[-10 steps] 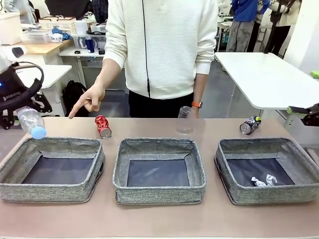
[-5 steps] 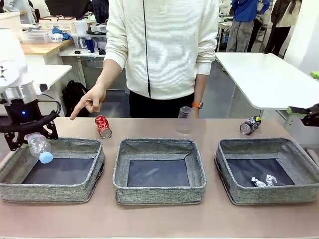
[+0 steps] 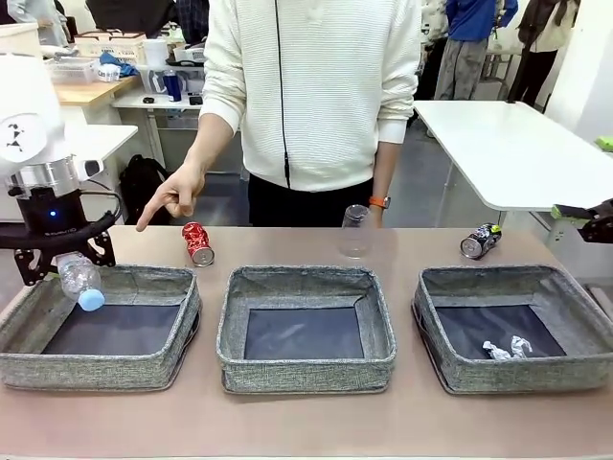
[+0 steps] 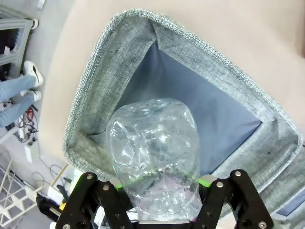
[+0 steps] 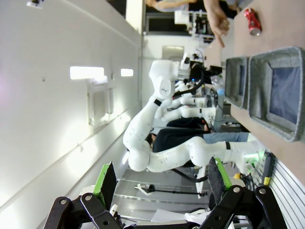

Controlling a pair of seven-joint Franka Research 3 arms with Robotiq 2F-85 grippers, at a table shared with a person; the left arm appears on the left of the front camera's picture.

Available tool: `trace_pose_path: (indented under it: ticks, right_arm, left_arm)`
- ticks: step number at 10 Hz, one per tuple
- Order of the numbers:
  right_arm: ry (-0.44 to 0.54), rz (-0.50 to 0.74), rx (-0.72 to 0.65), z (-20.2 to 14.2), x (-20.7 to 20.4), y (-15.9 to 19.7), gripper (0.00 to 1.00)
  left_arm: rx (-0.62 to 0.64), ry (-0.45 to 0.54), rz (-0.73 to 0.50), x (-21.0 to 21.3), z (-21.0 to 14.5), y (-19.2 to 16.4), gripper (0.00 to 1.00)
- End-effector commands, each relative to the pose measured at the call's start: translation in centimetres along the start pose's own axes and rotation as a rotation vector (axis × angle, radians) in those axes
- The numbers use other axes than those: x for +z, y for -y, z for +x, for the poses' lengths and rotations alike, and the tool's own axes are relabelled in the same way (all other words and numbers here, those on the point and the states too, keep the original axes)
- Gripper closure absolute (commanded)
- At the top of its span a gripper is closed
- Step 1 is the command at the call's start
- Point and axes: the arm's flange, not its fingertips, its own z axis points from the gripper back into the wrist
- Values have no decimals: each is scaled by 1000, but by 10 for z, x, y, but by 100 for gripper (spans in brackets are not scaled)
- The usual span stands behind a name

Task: Sort the waste into the appropriate baskets.
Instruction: Place the picked waste into the Fabric basket indicated by the person.

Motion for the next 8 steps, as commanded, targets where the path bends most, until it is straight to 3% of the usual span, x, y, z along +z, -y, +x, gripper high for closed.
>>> trace_pose_path:
  ticks: [1, 2, 4, 5, 7, 8]
  right_arm:
    - [3, 16, -14, 1, 0, -6, 0]
    - [3, 16, -14, 1, 0, -6, 0]
    - [3, 16, -14, 1, 0, -6, 0]
    - [3, 16, -14, 1, 0, -6, 0]
    - [3, 16, -14, 1, 0, -6, 0]
    - [3, 16, -14, 1, 0, -6, 0]
  left_arm:
    - [4, -4, 6, 4, 1, 0, 43]
    - [1, 1, 5, 6, 1, 0, 0]
    - [-5, 10, 6, 9, 2, 0, 0]
    - [-8, 19, 8, 12, 2, 1, 18]
    - [-14, 29, 0, 17, 1, 2, 0]
    - [-18, 30, 0, 18, 1, 2, 0]
